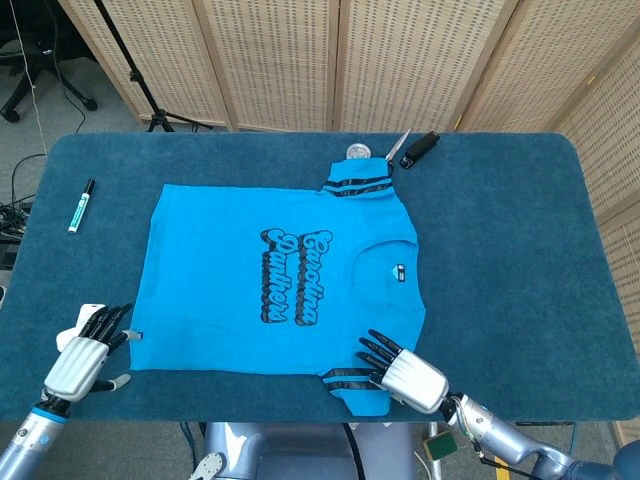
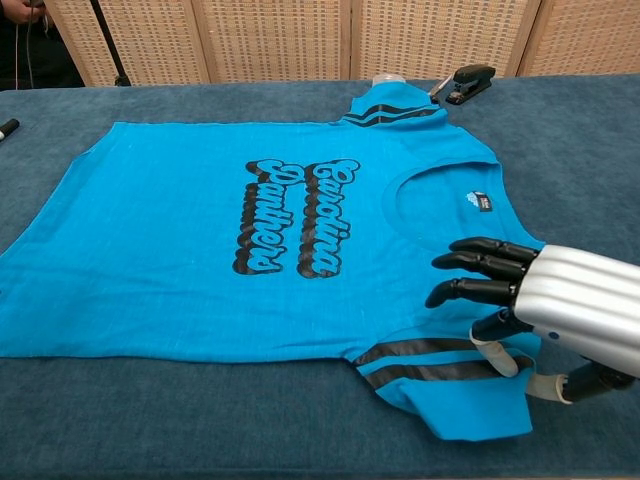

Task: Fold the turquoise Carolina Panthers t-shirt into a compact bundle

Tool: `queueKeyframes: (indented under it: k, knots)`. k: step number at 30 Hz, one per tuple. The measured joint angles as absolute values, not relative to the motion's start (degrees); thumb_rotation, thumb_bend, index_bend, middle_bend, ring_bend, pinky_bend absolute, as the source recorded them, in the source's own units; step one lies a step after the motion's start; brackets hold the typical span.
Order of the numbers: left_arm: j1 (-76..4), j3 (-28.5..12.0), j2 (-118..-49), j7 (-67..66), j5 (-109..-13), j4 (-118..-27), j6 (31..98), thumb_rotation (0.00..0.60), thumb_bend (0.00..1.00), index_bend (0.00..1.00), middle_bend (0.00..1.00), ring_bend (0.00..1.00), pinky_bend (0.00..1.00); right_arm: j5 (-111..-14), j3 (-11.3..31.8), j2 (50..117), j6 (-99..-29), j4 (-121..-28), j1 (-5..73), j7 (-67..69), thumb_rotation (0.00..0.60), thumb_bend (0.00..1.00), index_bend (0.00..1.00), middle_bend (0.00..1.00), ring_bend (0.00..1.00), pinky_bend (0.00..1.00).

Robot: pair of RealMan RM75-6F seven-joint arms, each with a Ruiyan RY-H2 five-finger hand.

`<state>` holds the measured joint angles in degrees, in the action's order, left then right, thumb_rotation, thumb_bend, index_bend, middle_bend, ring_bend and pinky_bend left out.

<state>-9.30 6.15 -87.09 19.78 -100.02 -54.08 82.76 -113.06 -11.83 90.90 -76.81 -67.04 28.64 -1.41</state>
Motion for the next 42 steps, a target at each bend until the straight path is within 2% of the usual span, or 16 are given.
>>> queueKeyframes:
  k: [8, 15, 23, 31, 42]
  knots:
    - [-9.6, 6.6, -90.9, 22.7, -99.9, -48.3, 83.4, 0.600, 0.12, 0.39, 0.00, 0.00, 0.00, -112.9, -11.8, 90.9, -76.8, -66.9, 28.6, -1.6, 0.600, 0.44, 0.64, 0.21, 0.00, 0.00]
    - [-10.0, 6.8, -91.9, 23.7, -98.9, -46.8, 82.9, 0.600, 0.13, 0.39, 0.00, 0.00, 0.00, -112.7, -11.8, 90.9, -76.9, -67.0, 28.6, -1.8, 0.600, 0.44, 0.64, 0.21, 0.00, 0.00]
    - [-10.5, 6.9, -92.0, 24.1, -98.1, -46.8, 82.2, 0.600, 0.21, 0.39, 0.00, 0.00, 0.00, -112.7, -11.8, 90.9, -76.9, -67.1, 28.6, -1.9, 0.600, 0.44, 0.64, 0.21, 0.00, 0.00]
    - [-10.8, 7.2, -92.2, 23.9, -97.8, -46.8, 81.8, 0.600, 0.22, 0.41, 0.00, 0.00, 0.00, -112.6, -11.8, 90.8, -77.0, -67.2, 28.6, -2.0, 0.600, 0.44, 0.64, 0.21, 0.00, 0.00]
    - [-11.3, 7.4, -92.5, 24.1, -97.4, -47.0, 81.3, 0.600, 0.34, 0.44, 0.00, 0.00, 0.00, -112.5, -11.8, 90.7, -77.0, -67.3, 28.6, -1.9, 0.600, 0.44, 0.64, 0.21, 0.00, 0.00]
